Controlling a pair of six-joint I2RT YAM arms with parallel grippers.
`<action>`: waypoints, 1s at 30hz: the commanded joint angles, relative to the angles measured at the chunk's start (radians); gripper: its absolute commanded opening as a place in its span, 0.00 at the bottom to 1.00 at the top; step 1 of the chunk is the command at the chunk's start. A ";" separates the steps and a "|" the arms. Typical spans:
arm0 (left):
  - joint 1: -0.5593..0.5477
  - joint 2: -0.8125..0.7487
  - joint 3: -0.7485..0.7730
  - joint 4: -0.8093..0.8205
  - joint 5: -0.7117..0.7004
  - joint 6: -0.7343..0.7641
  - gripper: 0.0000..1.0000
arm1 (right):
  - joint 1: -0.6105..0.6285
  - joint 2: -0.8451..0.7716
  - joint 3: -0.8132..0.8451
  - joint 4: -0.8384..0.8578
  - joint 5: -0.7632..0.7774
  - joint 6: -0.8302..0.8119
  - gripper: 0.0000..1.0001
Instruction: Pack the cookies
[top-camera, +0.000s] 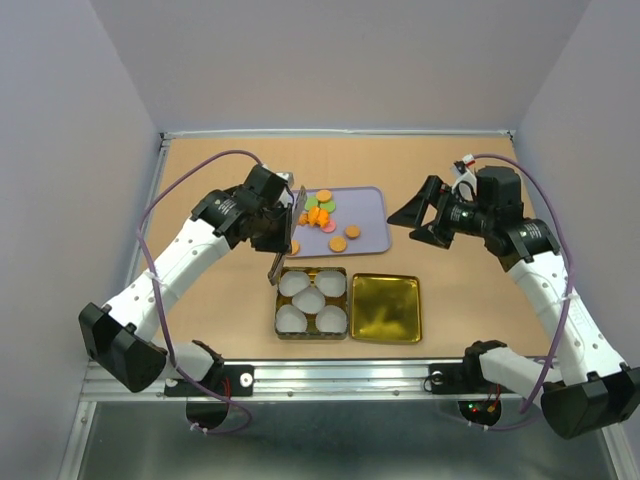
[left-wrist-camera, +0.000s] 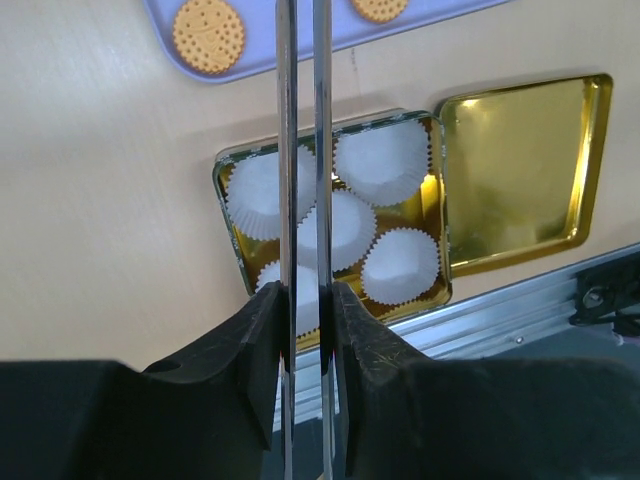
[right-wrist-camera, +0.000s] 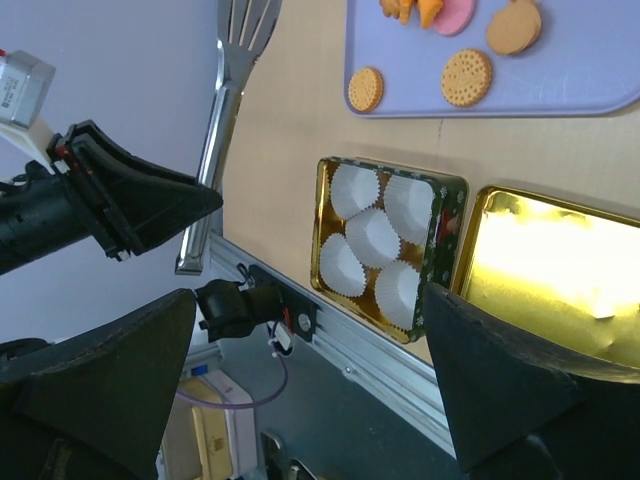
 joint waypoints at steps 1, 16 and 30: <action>0.002 -0.013 -0.036 0.021 -0.033 0.013 0.29 | 0.003 0.045 0.018 0.032 0.017 0.006 1.00; 0.002 0.056 -0.045 0.076 -0.143 0.194 0.30 | 0.003 0.037 0.039 -0.058 0.108 0.188 1.00; 0.000 0.159 -0.053 0.198 -0.076 0.129 0.35 | 0.003 0.175 0.180 -0.080 0.033 0.118 1.00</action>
